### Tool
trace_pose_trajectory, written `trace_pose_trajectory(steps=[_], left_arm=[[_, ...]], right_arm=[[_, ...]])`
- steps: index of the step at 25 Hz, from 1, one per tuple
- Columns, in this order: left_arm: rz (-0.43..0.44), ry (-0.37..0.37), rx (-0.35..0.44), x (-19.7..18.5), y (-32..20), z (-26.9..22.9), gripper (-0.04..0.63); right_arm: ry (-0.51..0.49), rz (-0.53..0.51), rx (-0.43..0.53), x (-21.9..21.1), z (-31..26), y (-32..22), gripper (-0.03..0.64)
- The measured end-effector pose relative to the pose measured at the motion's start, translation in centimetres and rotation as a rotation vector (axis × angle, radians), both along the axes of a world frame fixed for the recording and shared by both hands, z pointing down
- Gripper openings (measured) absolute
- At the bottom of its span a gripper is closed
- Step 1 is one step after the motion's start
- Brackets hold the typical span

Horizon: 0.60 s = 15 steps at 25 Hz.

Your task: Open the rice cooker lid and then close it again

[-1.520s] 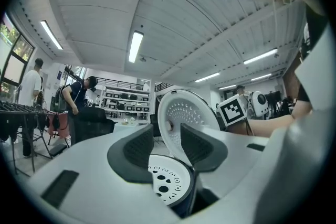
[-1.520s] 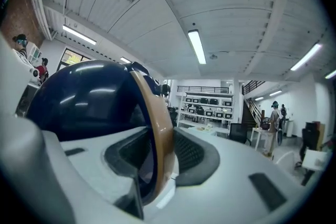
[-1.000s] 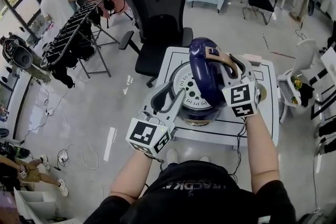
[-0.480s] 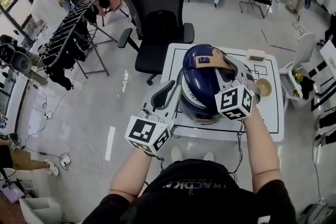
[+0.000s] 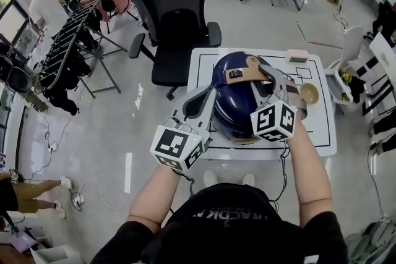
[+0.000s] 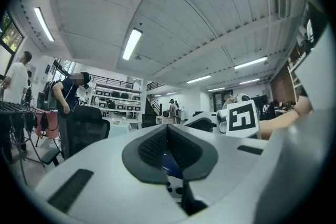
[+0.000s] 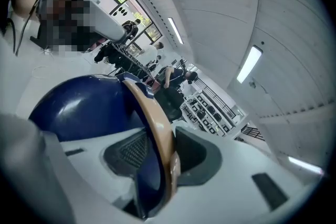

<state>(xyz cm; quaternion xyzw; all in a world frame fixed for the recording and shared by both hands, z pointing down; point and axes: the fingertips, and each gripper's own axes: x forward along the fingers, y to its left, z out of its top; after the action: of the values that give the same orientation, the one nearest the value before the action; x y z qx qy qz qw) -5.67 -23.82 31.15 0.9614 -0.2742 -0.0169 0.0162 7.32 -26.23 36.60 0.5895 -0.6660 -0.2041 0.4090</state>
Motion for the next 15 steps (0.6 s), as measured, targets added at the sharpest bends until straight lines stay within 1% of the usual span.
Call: trace_pose_trajectory(steps=[7, 15], left_arm=[[0.074, -0.037, -0.018, 1.7, -1.7, 1.5, 0.003], [0.128, -0.086, -0.041, 3.1, -3.4, 3.7, 0.003]], right_arm=[[0.079, 0.012, -0.026, -1.2, 1.3, -0.3, 0.149], [0.143, 0.025, -0.051, -2.3, 2.8, -0.6, 0.153]])
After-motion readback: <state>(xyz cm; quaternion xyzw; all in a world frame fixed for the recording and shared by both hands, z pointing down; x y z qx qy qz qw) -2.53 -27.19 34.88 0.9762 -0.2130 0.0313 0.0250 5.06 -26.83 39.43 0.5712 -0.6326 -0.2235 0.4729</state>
